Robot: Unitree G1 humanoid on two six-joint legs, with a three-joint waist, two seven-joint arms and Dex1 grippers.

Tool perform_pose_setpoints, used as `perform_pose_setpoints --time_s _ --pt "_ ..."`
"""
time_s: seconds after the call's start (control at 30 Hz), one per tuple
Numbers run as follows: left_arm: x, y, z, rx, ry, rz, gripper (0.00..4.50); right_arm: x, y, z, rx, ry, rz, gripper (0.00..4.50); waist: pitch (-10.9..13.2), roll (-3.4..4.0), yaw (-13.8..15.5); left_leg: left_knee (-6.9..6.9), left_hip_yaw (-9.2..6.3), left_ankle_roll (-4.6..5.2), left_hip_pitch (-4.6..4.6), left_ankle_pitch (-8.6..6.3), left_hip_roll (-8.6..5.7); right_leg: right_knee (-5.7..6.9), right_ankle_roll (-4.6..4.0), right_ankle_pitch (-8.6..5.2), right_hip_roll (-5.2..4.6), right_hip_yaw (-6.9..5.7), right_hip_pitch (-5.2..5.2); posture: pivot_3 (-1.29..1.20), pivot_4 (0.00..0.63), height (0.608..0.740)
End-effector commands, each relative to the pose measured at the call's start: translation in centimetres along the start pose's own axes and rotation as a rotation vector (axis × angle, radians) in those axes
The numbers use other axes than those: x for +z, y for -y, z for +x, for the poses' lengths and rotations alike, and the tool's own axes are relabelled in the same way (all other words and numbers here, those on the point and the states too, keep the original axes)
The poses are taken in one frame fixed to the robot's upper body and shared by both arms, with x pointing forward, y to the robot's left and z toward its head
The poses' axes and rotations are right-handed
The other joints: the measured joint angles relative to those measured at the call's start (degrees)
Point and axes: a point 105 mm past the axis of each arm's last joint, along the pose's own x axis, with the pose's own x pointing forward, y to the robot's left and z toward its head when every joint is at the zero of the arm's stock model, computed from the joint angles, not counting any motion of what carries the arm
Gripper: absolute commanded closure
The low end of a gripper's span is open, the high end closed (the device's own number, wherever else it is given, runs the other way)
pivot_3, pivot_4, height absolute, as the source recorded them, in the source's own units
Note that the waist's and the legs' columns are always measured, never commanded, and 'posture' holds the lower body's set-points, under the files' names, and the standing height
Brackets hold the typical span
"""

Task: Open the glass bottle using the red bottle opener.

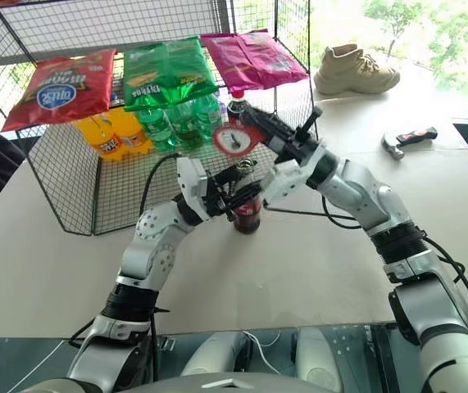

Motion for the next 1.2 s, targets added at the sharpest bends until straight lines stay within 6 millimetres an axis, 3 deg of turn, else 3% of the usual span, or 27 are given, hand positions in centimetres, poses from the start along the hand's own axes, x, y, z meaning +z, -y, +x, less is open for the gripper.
perform_pose_setpoints --time_s 0.03,0.2,0.3,0.57,0.67,0.73,0.77,0.93,1.2 --pt "-1.9 -0.1 -1.0 0.031 -0.08 -0.04 2.39 -1.3 1.7 -0.5 -0.082 -0.075 0.051 4.5 0.0 0.0 -0.1 0.0 0.0 0.0 0.0 0.0 0.0 0.0 0.0 0.0 0.0 0.0 0.0 0.0 0.15 0.74" --pt "-1.5 -0.3 -1.2 0.038 -0.072 -0.031 2.39 -3.8 1.1 -2.0 -0.135 -0.244 0.206 4.5 0.0 0.01 -0.3 -0.02 0.0 0.0 0.0 0.0 0.03 0.02 -0.01 0.0 -0.02 0.03 0.0 0.0 0.15 0.74" --pt "-1.4 -0.2 -1.1 0.032 -0.068 -0.028 2.39 -4.6 -0.3 -2.9 -0.13 -0.319 0.325 4.5 0.0 0.02 -0.3 -0.02 0.01 0.01 -0.02 0.0 0.03 0.02 -0.01 0.0 -0.03 0.04 0.0 0.0 0.15 0.74" --pt "-1.3 -0.1 -1.3 0.024 -0.072 -0.026 2.39 -4.5 -4.8 -4.5 -0.08 -0.447 0.691 4.5 0.0 0.06 -0.3 -0.03 -0.01 0.13 -0.03 -0.07 0.04 0.01 -0.01 0.0 -0.05 0.03 -0.02 0.0 0.15 0.74" --pt "-1.3 -0.1 -1.3 0.024 -0.071 -0.024 1.38 -3.9 -5.6 -4.8 -0.062 -0.453 0.75 4.5 0.1 0.17 -0.3 -0.03 -0.01 0.19 -0.04 -0.11 0.03 0.01 -0.01 0.0 -0.05 0.03 -0.04 0.0 0.15 0.74" --pt "-1.3 0.0 -1.3 0.023 -0.072 -0.026 0.27 -3.7 -5.7 -4.8 -0.055 -0.454 0.761 4.5 0.2 0.14 -0.4 -0.03 -0.02 0.11 -0.25 -0.06 0.04 0.03 0.0 0.01 -0.02 0.02 -0.27 0.0 0.15 0.74" --pt "-1.3 0.0 -1.3 0.024 -0.071 -0.026 0.11 -3.7 -5.7 -4.8 -0.052 -0.453 0.759 4.5 0.2 0.14 -0.3 -0.03 -0.03 0.02 -0.33 -0.01 0.04 0.04 0.0 0.01 -0.02 0.01 -0.36 0.0 0.15 0.74" --pt "-1.3 -0.1 -1.5 0.027 -0.072 -0.024 0.11 -3.8 -5.6 -4.9 -0.052 -0.457 0.755 4.5 0.2 0.14 -0.3 0.09 -0.02 -0.05 -1.14 0.03 0.0 0.18 -0.01 0.03 -0.09 0.02 -1.18 0.0 0.15 0.74" --pt "-1.3 0.5 -2.4 0.0 -0.1 -0.017 0.11 -3.6 -6.4 -5.6 -0.038 -0.486 0.83 4.5 0.2 0.14 -0.3 0.08 -0.02 -0.05 -1.13 0.03 0.01 0.14 -0.01 0.03 -0.14 0.02 -1.16 0.0 0.15 0.74"
